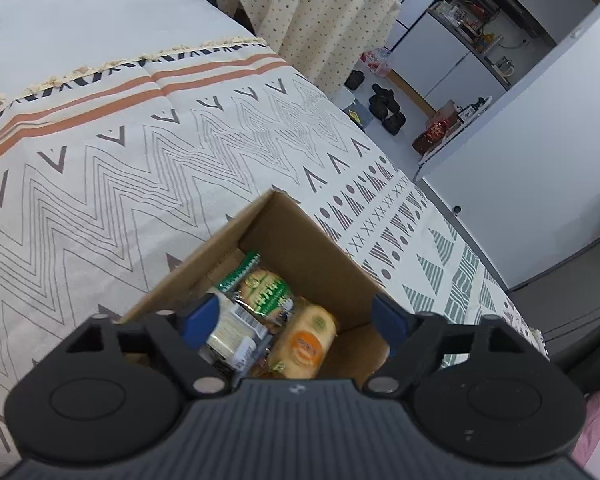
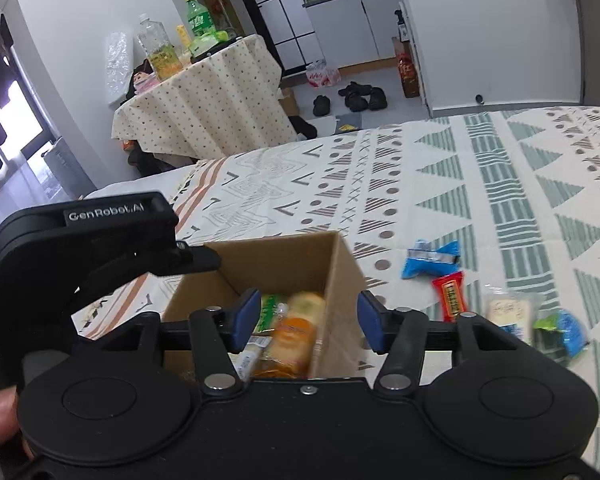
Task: Organize snacks
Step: 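Open both grippers to drop the packets into the box, then move the left gripper to the long yellow cake packet while the right gripper approaches the blue candy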
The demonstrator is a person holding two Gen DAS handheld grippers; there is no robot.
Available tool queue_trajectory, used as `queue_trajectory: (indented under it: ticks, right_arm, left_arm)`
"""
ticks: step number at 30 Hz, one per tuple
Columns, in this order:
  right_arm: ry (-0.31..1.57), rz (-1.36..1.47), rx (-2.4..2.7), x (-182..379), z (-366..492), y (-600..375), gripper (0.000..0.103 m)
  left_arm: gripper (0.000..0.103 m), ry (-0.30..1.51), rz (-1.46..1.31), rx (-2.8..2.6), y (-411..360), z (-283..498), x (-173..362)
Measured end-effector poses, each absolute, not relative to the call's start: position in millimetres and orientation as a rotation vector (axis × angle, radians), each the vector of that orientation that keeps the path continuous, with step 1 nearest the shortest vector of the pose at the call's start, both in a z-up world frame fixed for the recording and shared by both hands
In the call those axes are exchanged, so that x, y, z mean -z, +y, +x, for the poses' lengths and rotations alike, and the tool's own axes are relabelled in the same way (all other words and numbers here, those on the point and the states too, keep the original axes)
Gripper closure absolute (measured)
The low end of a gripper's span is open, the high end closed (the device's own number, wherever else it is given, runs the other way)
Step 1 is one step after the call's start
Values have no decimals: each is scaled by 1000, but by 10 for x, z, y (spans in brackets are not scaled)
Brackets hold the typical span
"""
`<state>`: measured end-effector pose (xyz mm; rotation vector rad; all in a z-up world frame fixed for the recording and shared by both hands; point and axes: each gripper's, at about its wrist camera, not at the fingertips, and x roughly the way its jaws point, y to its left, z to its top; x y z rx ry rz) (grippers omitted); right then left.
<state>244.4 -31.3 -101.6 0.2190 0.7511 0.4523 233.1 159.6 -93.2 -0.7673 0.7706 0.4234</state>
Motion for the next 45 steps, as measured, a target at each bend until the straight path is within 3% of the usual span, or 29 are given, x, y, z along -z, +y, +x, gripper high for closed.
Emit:
queue_trajectory:
  ticks: [7,13,27,45]
  right_arm:
    - [753,237,-402,1007,2389,-705,47]
    - [745,247,-351,1011,2323,-1060,40]
    - [720,262,-262,1056,2139,-1834,11]
    - [740,315,-219,1318,2035,-2536,9]
  left_arm:
    - [10,810,-708,-389,1389,2390,925]
    - [7,789,-675,-368,1227,2364,856]
    - [0,777,-502,-228,461,2396,774]
    - [0,870,-315,-86,-245,2465,966]
